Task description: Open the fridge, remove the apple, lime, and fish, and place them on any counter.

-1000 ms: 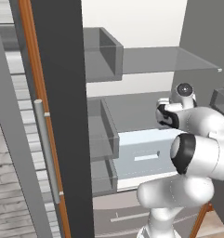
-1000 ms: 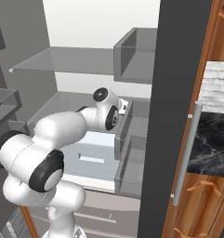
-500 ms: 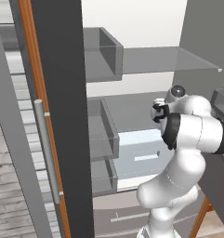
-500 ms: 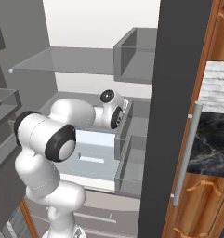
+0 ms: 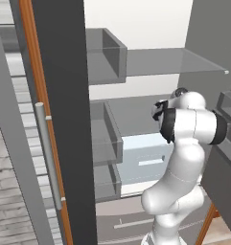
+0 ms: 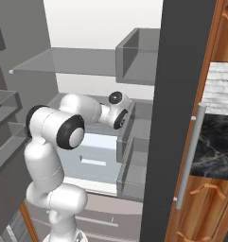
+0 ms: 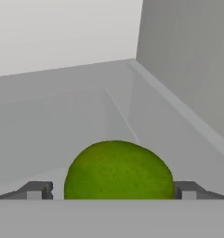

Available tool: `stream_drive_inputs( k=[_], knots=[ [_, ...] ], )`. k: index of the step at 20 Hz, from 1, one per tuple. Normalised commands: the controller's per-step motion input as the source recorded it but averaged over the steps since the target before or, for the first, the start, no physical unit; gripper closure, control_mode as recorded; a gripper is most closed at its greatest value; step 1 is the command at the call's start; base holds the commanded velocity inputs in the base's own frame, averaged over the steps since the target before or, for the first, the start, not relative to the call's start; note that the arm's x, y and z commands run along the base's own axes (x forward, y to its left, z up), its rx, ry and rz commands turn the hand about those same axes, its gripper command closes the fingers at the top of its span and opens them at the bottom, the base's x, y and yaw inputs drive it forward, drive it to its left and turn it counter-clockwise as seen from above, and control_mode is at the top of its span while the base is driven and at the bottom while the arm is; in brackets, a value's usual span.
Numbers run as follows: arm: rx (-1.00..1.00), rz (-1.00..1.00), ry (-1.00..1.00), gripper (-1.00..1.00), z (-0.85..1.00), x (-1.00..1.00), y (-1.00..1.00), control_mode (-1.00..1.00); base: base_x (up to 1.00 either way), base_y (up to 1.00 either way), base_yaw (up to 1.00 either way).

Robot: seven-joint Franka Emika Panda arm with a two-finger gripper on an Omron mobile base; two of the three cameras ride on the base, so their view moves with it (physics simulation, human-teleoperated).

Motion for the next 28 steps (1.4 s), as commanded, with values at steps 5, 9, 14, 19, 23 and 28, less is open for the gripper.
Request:
stream_drive_inputs(
  k=[5,9,14,19,23,28],
  knots=[
    [0.04,0.0,0.01,-1.0,-0.22,0.1,-0.13,-1.0,0.0,0.0,0.0],
    [0.08,0.0,0.09,1.0,-0.46,0.0,0.0,-1.0,0.0,0.0,0.0],
    [0.02,0.0,0.07,1.0,-0.13,0.0,0.0,-1.0,0.0,0.0,0.0],
    [0.0,0.0,0.03,1.0,-0.25,-0.13,0.27,-1.0,0.0,0.0,0.0],
    [0.0,0.0,0.0,1.0,0.01,-0.42,0.46,-1.0,0.0,0.0,0.0],
    [0.0,0.0,0.0,1.0,0.12,-0.86,0.52,-1.0,0.0,0.0,0.0]
  ],
)
